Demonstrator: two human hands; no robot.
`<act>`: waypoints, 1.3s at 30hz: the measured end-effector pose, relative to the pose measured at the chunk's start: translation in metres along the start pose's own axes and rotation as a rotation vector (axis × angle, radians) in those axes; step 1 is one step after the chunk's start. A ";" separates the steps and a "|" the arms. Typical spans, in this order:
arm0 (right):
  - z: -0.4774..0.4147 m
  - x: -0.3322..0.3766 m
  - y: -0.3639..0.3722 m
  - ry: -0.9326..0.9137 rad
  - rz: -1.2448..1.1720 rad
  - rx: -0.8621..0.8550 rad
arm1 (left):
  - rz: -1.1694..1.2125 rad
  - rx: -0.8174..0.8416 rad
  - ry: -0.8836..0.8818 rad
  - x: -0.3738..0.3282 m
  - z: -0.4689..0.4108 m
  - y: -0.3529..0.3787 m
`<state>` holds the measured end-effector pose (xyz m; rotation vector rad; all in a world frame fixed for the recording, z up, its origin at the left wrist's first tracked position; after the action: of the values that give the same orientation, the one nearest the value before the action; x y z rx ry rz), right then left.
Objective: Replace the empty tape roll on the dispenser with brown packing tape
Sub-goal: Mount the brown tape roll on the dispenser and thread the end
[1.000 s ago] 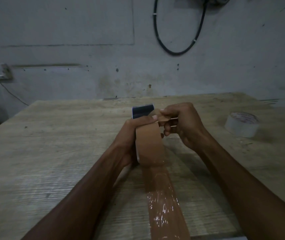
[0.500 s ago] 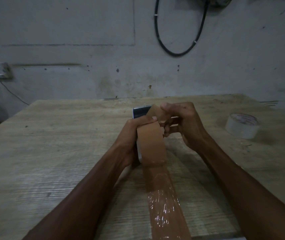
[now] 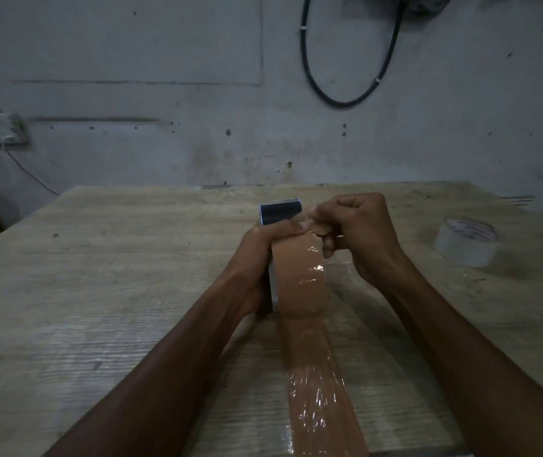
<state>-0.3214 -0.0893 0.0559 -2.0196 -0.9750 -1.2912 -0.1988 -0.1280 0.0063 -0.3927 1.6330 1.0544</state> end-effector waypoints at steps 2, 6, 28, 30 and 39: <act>-0.001 -0.005 -0.001 0.035 -0.005 -0.026 | 0.005 -0.024 -0.002 0.000 -0.001 -0.002; 0.000 -0.015 -0.002 0.087 0.032 -0.059 | -0.014 -0.059 -0.010 0.000 0.000 -0.006; 0.004 -0.002 0.004 -0.014 0.022 -0.012 | -0.088 -0.110 0.013 0.003 -0.007 -0.017; 0.003 0.002 0.004 -0.053 0.052 -0.001 | -0.084 -0.100 0.012 0.003 -0.008 -0.016; -0.002 0.017 0.003 -0.209 0.231 0.002 | -0.162 -0.079 0.016 0.004 -0.011 -0.017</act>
<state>-0.3153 -0.0877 0.0721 -2.2245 -0.8019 -0.9725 -0.1947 -0.1450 -0.0049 -0.5775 1.5497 0.9976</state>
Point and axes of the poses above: each hand's wrist, its own z-axis away from the middle knuckle, its own y-axis out of the palm, x = y × z, the point moved 10 cm from there along -z, towards the middle knuckle, and after that the axes turned 5 degrees about -x, right-handed, at the moved point
